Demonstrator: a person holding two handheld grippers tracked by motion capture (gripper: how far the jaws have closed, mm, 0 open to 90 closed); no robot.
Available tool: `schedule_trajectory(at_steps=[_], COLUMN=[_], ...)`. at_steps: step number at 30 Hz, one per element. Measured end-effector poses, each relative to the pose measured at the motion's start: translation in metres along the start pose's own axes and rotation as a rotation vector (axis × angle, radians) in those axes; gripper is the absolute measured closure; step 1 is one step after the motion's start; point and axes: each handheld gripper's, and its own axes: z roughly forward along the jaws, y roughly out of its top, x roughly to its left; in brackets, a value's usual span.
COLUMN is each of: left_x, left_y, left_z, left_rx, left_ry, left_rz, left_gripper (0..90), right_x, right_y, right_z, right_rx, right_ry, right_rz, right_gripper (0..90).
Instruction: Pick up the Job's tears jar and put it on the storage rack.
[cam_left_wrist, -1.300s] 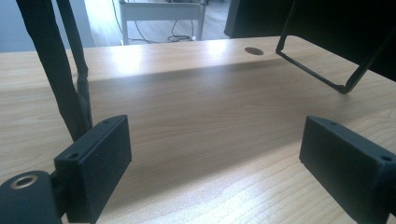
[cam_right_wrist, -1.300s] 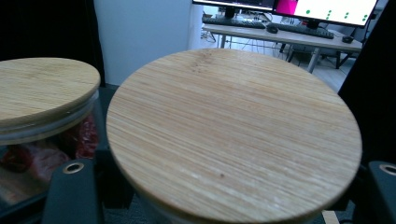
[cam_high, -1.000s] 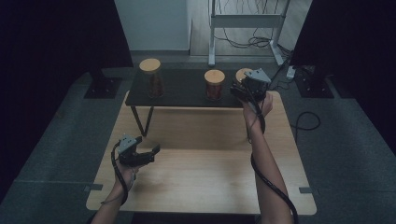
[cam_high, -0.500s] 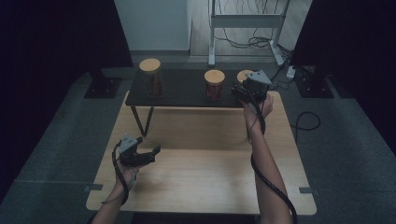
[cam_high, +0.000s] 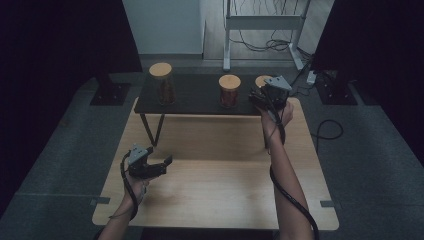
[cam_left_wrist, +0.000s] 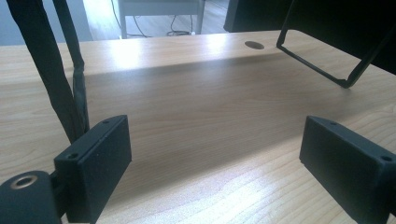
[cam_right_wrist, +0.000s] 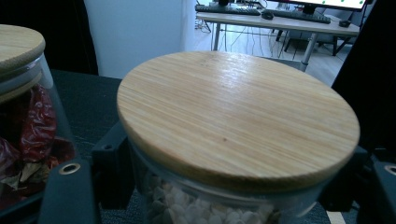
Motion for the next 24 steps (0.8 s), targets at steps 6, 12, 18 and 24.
schedule_trajectory(at_steps=[6,12,18,24], left_x=[-0.0003,-0.0009,-0.0007,-0.0009], left_y=[0.0001,0.0,0.0,0.0001], left_z=[0.0001,0.0007,0.0006,0.0009], left_rx=[0.0,0.001,0.001,0.003], left_ry=[0.0,-0.001,-0.001,-0.002], left_rz=[0.0,0.001,0.0,0.002], left_gripper=[8.6,8.6,8.6,8.6], right_x=[-0.0008,-0.0022,-0.0024,-0.0025], right_y=[0.0007,0.0012,0.0009,0.0025], right_z=[-0.0008,-0.0014,-0.0018,-0.0025], right_rx=[-0.002,-0.002,-0.006,-0.002], right_ry=[0.003,0.008,0.01,0.016], right_rz=[0.002,0.002,0.003,0.003], right_gripper=[23.5,23.6,22.5,20.1])
